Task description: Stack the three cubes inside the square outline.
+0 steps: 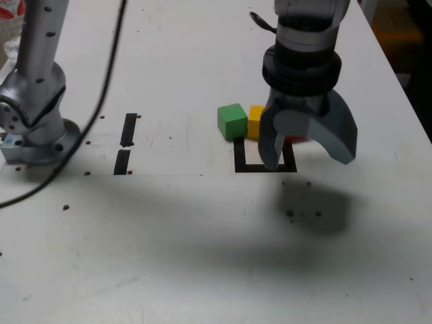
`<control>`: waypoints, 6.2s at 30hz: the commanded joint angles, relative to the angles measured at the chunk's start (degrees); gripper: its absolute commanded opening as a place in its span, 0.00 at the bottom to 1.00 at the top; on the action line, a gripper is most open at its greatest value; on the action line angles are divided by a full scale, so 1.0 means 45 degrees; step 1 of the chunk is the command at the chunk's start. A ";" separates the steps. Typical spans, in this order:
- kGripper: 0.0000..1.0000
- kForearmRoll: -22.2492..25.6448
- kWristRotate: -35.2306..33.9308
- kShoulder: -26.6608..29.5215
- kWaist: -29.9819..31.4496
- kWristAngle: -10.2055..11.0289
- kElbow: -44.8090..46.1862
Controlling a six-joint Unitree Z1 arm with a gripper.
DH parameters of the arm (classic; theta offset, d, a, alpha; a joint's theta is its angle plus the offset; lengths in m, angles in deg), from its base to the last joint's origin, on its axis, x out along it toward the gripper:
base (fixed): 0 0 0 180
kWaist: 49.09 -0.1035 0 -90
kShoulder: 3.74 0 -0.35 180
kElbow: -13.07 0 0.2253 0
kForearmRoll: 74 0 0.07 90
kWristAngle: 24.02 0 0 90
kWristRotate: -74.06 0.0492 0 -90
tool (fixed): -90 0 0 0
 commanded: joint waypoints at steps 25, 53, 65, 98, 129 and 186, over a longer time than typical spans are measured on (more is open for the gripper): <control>0.94 -0.0083 -0.0311 -0.0281 -0.1145 -0.0512 0.0299; 0.94 -0.0122 -0.0143 -0.1314 -0.1847 -0.0549 -0.0427; 0.94 -0.0079 0.0561 -0.0810 -0.2738 -0.0466 0.0303; 0.94 -0.0454 0.1368 -0.0163 -0.3222 -0.1016 0.1054; 0.15 -0.1284 0.1251 -0.1076 -0.3974 -0.1115 0.0815; 0.13 -0.0632 -0.1182 0.0888 -0.1599 -0.0884 0.2721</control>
